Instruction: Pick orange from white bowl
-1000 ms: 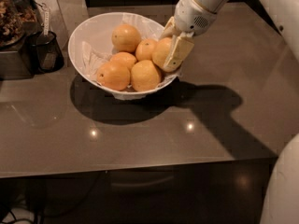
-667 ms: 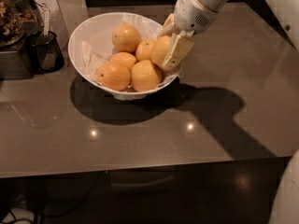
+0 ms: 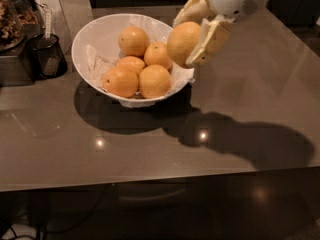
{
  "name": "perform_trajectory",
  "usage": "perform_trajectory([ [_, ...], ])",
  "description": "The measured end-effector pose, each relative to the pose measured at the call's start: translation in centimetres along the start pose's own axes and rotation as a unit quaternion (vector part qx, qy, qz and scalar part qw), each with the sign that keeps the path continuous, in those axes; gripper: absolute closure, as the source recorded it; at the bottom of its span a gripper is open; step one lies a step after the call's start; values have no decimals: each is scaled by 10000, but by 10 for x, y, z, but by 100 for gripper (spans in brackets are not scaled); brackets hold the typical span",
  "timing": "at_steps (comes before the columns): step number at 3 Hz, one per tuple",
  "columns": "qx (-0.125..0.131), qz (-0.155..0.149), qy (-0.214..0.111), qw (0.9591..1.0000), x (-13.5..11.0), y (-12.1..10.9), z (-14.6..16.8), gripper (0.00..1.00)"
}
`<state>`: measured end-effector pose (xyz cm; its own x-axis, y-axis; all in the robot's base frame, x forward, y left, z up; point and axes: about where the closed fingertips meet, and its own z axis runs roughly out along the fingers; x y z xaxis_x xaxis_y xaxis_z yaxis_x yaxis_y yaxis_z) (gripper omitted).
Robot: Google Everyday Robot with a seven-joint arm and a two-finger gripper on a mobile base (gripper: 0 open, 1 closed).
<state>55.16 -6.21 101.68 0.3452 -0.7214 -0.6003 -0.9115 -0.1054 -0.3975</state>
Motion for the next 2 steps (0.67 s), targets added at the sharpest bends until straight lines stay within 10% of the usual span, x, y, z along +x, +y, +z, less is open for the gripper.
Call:
perform_trajectory([
  [2,701,26,-1561,9853,-9,53,-42,100],
])
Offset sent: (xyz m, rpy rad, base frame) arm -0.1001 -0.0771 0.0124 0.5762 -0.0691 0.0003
